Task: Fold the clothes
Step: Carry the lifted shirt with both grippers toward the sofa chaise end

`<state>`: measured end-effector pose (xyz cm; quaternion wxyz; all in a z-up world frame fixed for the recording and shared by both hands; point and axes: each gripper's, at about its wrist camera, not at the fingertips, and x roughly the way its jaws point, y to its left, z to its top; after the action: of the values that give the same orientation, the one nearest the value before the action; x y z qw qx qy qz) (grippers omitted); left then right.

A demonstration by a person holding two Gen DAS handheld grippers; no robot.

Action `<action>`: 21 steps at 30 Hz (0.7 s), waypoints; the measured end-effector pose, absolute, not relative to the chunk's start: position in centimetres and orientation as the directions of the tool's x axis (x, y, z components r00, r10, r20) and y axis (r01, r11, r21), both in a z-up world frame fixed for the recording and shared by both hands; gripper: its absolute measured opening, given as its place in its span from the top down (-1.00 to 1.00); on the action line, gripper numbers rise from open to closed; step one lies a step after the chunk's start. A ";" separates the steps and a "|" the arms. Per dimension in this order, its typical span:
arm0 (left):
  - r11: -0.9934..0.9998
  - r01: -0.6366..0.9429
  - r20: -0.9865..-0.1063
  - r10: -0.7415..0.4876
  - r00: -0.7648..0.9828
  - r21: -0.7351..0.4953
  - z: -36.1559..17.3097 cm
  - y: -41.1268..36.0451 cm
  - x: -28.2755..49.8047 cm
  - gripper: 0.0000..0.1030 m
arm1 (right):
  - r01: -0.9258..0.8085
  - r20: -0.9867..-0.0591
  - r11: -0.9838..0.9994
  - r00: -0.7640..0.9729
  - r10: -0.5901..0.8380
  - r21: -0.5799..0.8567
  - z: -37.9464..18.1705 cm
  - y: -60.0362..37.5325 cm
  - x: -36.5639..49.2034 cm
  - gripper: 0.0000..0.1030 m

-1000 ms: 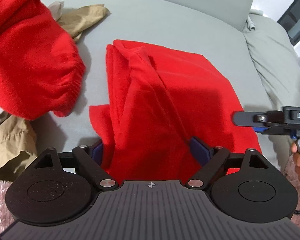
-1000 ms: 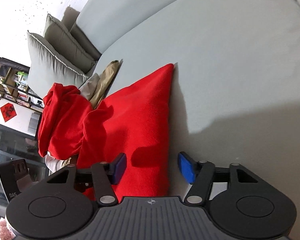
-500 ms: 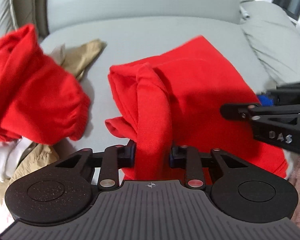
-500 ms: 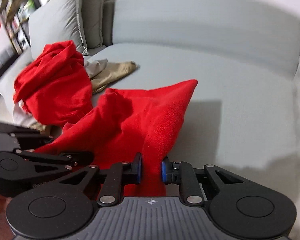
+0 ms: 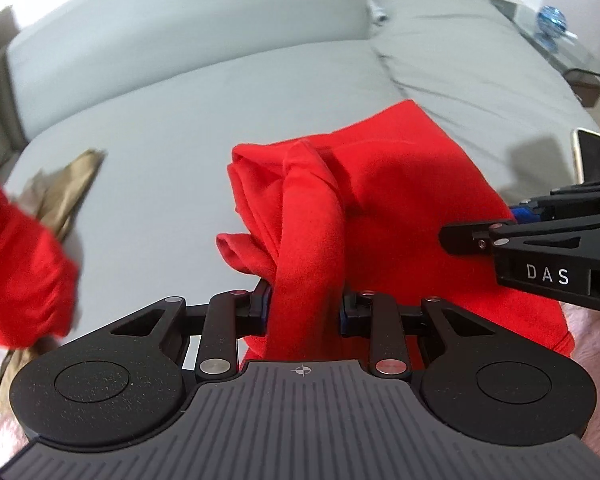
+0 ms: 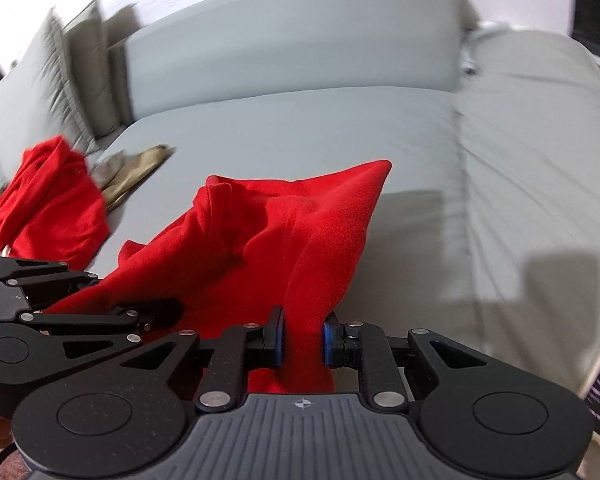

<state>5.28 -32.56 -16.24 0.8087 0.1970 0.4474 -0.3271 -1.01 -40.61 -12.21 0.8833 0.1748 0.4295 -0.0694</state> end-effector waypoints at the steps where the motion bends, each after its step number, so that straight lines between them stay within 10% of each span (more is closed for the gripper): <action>1: 0.704 0.709 -0.851 -0.359 0.383 0.023 -16.1 -33.1 5.3 0.41 | 0.280 -0.781 0.927 0.624 0.023 0.250 -12.3 -40.8 -1.1 0.64; 21: 0.594 0.805 -0.770 -0.510 0.383 0.007 -16.2 -53.6 9.0 0.41 | 0.482 -0.750 0.876 0.591 -0.296 0.034 -12.7 -60.2 1.0 0.64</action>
<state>9.05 -53.61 -16.18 0.8086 0.1944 0.3783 -0.4065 0.96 -60.24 -12.70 0.8843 0.1174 0.3949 -0.2199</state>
